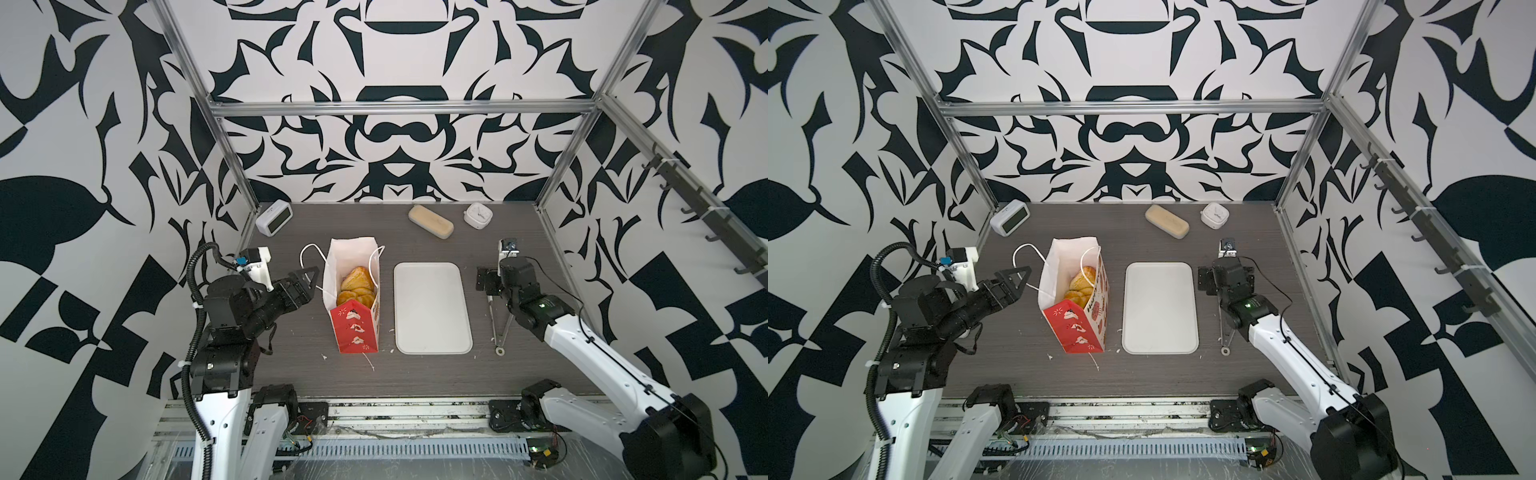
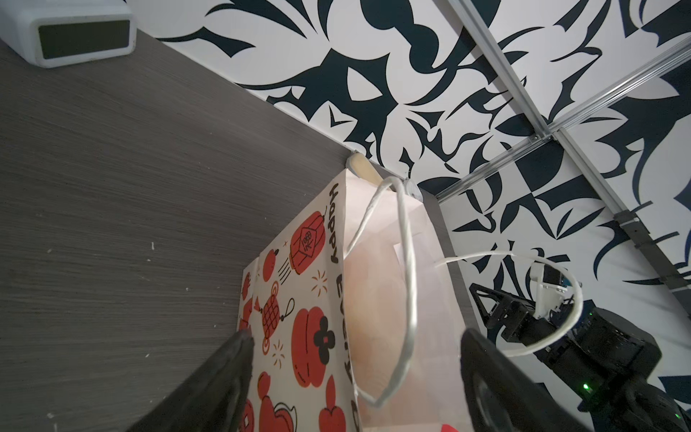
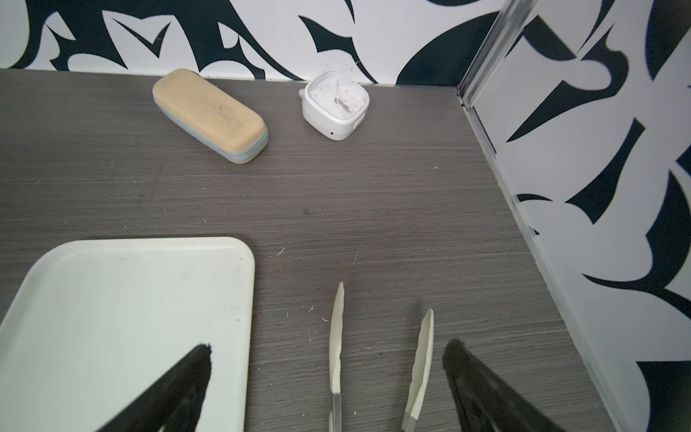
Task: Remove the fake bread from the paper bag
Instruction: 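Grasp the paper bag's rim with the left gripper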
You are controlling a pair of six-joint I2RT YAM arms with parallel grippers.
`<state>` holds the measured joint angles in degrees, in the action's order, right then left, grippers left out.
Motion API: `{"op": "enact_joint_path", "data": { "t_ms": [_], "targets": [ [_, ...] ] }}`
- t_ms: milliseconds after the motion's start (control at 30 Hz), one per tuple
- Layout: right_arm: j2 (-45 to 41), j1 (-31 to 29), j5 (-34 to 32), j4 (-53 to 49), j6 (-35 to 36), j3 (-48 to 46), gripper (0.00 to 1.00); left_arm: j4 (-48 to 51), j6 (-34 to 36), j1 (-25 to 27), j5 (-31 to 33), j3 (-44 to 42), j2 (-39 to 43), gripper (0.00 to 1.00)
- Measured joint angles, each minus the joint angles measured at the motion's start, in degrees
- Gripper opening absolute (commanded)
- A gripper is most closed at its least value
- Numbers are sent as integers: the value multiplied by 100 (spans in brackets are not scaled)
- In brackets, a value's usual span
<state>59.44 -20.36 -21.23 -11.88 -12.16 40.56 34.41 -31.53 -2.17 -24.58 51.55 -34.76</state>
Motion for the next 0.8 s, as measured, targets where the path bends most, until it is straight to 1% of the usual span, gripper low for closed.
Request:
{"op": "enact_joint_path", "data": {
  "t_ms": [200, 233, 300, 400, 467, 533, 667, 800],
  "targets": [
    [42, 0, 109, 7, -103, -81, 99, -149, -17, 92, -125, -76, -428, 86],
    [50, 0, 111, 4, -107, -98, 99, -177, -15, 162, -122, -76, -540, 82],
    [70, 0, 118, 11, -125, -140, 99, -210, 0, 378, -37, -76, -715, 81],
    [116, 0, 131, 11, -129, -195, 99, -225, 31, 918, 306, -74, -964, 78],
    [164, 2, 138, 13, -131, -201, 99, -223, 52, 1281, 651, -63, -1097, 77],
    [205, 2, 153, 15, -129, -205, 99, -221, 79, 1565, 1012, -35, -1233, 74],
    [238, 2, 173, 15, -129, -234, 99, -219, 96, 1749, 1519, -24, -1381, 67],
    [238, 0, 190, 22, -131, -282, 99, -227, 68, 1786, 1775, -9, -1449, 60]
  ]
}}
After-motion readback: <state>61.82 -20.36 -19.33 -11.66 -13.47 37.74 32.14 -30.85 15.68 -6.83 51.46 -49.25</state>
